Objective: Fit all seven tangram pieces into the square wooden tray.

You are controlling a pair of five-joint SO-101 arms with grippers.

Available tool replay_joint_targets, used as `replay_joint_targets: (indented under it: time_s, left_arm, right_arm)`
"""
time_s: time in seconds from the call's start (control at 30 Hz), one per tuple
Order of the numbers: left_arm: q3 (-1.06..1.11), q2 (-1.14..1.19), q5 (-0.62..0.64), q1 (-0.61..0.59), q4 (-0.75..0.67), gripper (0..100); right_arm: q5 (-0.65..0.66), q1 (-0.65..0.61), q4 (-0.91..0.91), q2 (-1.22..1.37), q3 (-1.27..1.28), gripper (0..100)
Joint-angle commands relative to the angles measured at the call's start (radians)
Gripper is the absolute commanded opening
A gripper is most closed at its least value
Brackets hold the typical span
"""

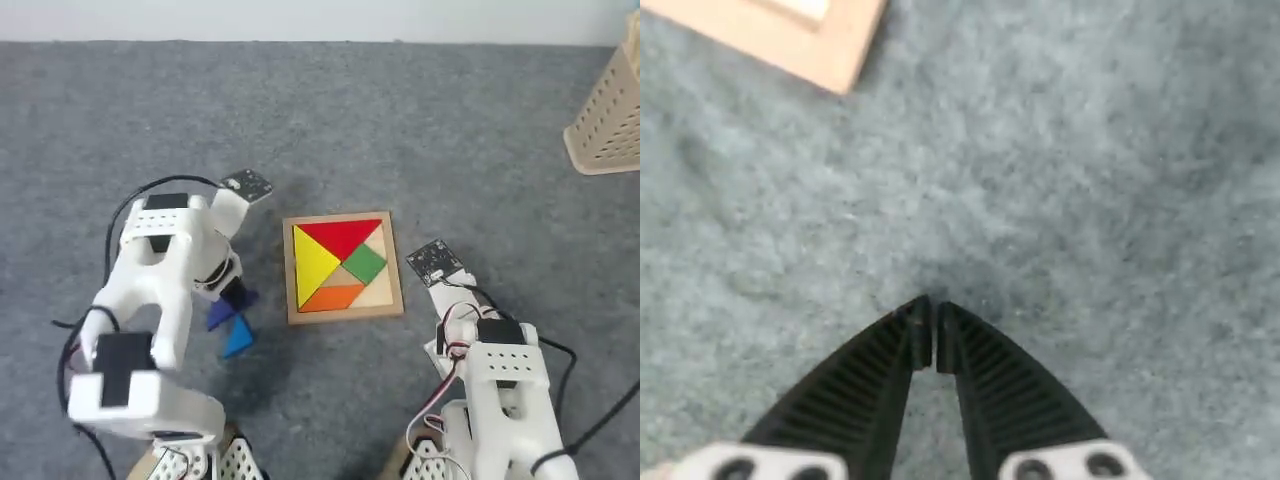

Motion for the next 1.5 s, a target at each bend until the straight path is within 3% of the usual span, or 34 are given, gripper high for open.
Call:
replay_joint_targets:
  time_s: [0.0, 0.47, 0.83, 1.0, 1.2, 1.47]
  left_arm:
    - [-0.044, 0.055, -0.023, -0.005, -0.051, 23]
    - [-0.076, 0.114, -0.02, 0.0, -0.038, 11]
    - [-0.437, 0.114, 0.025, 0.014, 0.239, 11]
    - [-0.542, 0.114, 0.107, 0.14, 0.325, 11]
    - [-0.555, 0.114, 0.244, 0.381, 0.296, 11]
    - [-0.552, 0.126, 0.586, 0.588, 0.161, 11]
  right_arm:
    - [0.014, 0.01, -0.015, -0.035, 0.005, 0.9]
    - [0.014, 0.01, -0.024, -0.035, 0.006, 0.9]
    - [0.014, 0.01, -0.024, -0.035, 0.006, 0.9]
    - [0.014, 0.01, -0.025, -0.035, 0.006, 0.9]
    - [0.014, 0.01, -0.025, -0.035, 0.006, 0.9]
    - [0.014, 0.012, -0.025, -0.035, 0.006, 0.9]
